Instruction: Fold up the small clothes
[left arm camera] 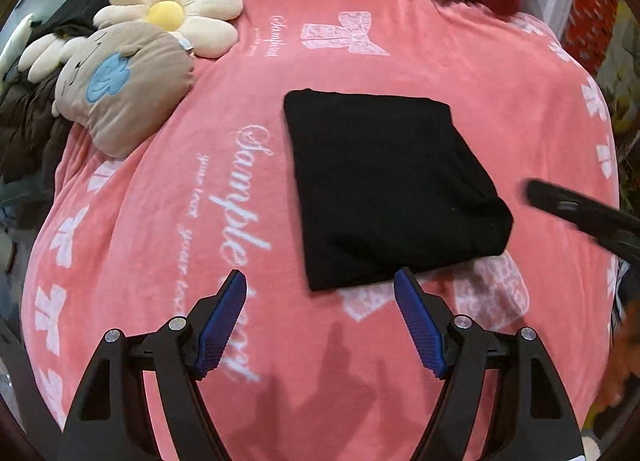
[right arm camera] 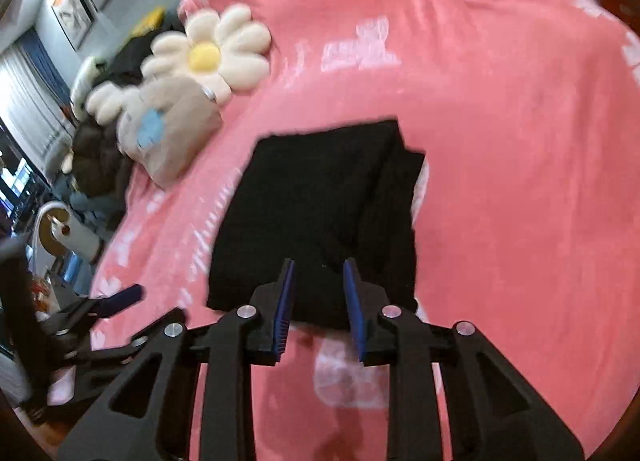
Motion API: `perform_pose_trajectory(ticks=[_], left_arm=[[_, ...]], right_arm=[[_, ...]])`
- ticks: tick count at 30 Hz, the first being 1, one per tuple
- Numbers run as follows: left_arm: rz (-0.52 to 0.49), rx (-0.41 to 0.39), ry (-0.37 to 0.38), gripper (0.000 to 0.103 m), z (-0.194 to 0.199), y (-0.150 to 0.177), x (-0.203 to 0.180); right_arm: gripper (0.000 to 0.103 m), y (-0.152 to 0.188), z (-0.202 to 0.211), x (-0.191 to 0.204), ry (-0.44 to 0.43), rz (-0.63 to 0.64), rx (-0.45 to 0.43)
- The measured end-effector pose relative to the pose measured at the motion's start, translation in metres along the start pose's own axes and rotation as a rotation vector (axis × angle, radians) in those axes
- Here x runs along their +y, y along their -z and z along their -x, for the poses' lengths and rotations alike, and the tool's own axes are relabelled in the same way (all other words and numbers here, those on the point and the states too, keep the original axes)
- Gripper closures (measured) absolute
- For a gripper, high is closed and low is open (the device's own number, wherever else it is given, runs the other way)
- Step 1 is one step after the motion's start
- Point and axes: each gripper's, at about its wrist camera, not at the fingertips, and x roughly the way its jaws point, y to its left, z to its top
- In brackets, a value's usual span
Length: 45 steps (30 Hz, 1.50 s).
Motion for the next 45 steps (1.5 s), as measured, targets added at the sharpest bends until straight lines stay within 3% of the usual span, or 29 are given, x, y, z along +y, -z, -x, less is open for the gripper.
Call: perform_pose_trajectory(ticks=[5, 10, 14, 18, 19, 20, 21, 24, 30, 35, 45], left_arm=[[-0.001, 0.024, 0.007, 0.030, -0.007, 0.004, -0.009], [0.009, 0.041, 0.008, 0.030, -0.017, 0.006, -0.011], [0.006, 0.058, -0.002, 0.030, -0.023, 0.007, -0.012], [0.009, 0.060, -0.011, 0.030, -0.021, 0.011, -0.009], [0.011, 0.062, -0.011, 0.030, -0.021, 0.012, -0.009], [0.015, 0.063, -0.014, 0.030, -0.019, 0.014, -0.008], [0.020, 0.064, -0.018, 0.030, -0.018, 0.017, -0.007], [0.028, 0.053, -0.016, 0.029, -0.008, 0.029, -0.008], [0.022, 0.006, -0.029, 0.022, 0.011, 0.069, -0.018], [0.079, 0.082, -0.059, 0.022, 0.016, 0.108, -0.015], [0.074, 0.063, -0.086, 0.022, 0.041, 0.146, -0.015]], right_arm=[[0.082, 0.017, -0.050, -0.026, 0.108, -0.017, 0.136], [0.079, 0.014, -0.014, -0.019, 0.064, -0.038, 0.039], [0.081, 0.029, -0.047, -0.018, 0.159, 0.031, 0.160], [0.076, 0.034, -0.012, -0.015, 0.149, -0.027, 0.055], [0.073, 0.040, 0.002, -0.013, 0.155, -0.032, 0.017], [0.060, 0.046, 0.013, -0.011, 0.169, -0.037, -0.009], [0.038, 0.054, 0.023, -0.009, 0.186, -0.046, -0.032], [0.013, 0.082, 0.051, -0.005, 0.228, -0.080, -0.103], [0.009, 0.135, 0.058, -0.006, 0.317, -0.104, -0.064], [0.008, 0.168, 0.072, -0.009, 0.311, -0.167, -0.034], [0.008, 0.203, 0.093, 0.013, 0.304, -0.119, -0.055]])
